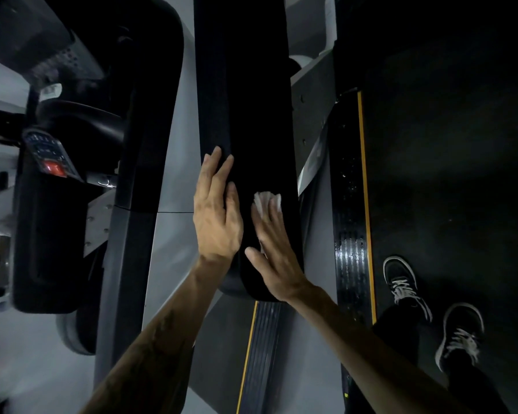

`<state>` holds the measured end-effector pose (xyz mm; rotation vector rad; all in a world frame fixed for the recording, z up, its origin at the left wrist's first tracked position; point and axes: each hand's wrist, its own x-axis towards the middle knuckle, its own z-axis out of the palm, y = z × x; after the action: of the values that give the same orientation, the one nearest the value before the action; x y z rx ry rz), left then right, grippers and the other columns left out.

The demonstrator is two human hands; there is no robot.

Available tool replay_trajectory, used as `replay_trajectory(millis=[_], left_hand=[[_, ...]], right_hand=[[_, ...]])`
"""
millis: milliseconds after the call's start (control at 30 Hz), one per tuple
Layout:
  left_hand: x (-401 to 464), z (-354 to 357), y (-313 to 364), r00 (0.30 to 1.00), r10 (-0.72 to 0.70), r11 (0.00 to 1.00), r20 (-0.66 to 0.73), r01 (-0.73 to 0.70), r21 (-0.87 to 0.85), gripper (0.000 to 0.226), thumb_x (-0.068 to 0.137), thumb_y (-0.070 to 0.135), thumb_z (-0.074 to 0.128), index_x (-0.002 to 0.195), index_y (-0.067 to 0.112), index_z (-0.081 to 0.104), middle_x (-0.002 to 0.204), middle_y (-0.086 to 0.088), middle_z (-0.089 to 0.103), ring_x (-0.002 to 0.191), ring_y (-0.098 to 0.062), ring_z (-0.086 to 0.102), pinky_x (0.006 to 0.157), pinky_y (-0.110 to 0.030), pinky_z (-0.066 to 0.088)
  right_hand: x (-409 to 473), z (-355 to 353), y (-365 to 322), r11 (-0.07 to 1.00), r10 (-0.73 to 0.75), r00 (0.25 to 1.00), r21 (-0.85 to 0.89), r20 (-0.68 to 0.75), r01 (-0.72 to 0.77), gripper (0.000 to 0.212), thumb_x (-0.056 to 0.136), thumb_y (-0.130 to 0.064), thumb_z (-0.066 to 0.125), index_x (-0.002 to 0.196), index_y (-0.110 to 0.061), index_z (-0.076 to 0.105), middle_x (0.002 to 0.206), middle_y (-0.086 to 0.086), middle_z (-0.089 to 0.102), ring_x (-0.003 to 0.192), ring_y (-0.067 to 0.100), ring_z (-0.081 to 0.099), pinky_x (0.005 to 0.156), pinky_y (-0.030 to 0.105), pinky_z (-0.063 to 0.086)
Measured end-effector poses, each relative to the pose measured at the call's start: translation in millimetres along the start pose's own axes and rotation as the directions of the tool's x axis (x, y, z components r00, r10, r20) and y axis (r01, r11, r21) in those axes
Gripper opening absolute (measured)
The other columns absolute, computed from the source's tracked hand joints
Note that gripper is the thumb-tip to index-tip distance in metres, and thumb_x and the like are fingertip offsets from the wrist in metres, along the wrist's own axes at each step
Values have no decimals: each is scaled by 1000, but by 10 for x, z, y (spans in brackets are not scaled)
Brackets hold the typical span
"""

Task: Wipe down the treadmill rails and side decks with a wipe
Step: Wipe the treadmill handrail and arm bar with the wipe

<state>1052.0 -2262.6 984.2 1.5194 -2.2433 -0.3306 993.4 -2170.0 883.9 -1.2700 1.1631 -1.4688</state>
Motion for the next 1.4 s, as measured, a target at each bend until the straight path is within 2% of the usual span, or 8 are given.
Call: replay_trajectory(millis=[167,267,433,600,800,1033,1267,1400], left_hand=[[2,-5,-15,1000,3,1000,8,-3,-11,40,109,10,40,147,4,52,162,-7,40,155,-20,27,123,-51,30],[10,-10,-18,1000,7,1000,8,-7,-19,40,109,11,40,147,5,53,162,-7,40,155,-20,28,123,-51,31],[12,-14,-13,1000,10,1000,7,-10,-22,40,109,12,41,146,5,53,161,-7,40,154,-21,29,122,-52,31],[22,-18,-6,1000,6,1000,13,-6,-9,40,109,13,40,147,6,53,162,-6,40,155,-21,28,122,-52,31],[14,-14,-13,1000,10,1000,13,-10,-28,40,109,14,40,147,6,53,162,-7,40,155,-21,28,122,-52,31],[11,-17,-18,1000,9,999,10,-9,-38,40,109,13,40,146,6,54,161,-6,41,154,-21,28,122,-52,31],[23,-19,-27,1000,19,999,9,-19,-27,44,109,21,37,146,6,53,161,-7,41,154,-21,28,123,-51,31],[22,-10,-15,1000,5,1000,-6,-5,-31,41,110,16,38,146,7,54,161,-5,41,154,-20,29,123,-50,31]], right_hand=[[361,-116,49,993,-3,999,-116,52,9,72,108,-49,25,163,-5,9,172,6,-4,158,27,-14,127,49,-8],[404,-166,187,991,42,998,-130,40,-37,67,108,-34,33,163,-7,6,172,6,-6,158,25,-15,128,53,-6],[91,-130,298,994,18,1000,-109,-6,-19,66,111,-39,30,161,-1,9,172,17,0,159,35,-8,125,65,7],[-40,-104,142,990,-61,997,-120,57,68,67,108,-34,34,161,2,14,172,16,7,158,39,-1,125,64,12],[192,-113,148,986,-108,994,-126,-10,106,66,106,-23,38,156,12,14,169,25,10,158,38,5,126,61,11],[-55,-50,105,996,-61,998,-63,28,63,67,106,-35,37,161,-1,19,172,13,10,158,39,1,124,65,11],[437,-70,66,982,-77,996,-175,-33,70,61,107,-28,30,160,-3,12,170,18,8,159,35,-1,126,62,8],[291,-46,214,984,-20,998,-176,-60,9,64,112,-38,23,159,5,20,169,24,10,158,41,5,124,65,11]])
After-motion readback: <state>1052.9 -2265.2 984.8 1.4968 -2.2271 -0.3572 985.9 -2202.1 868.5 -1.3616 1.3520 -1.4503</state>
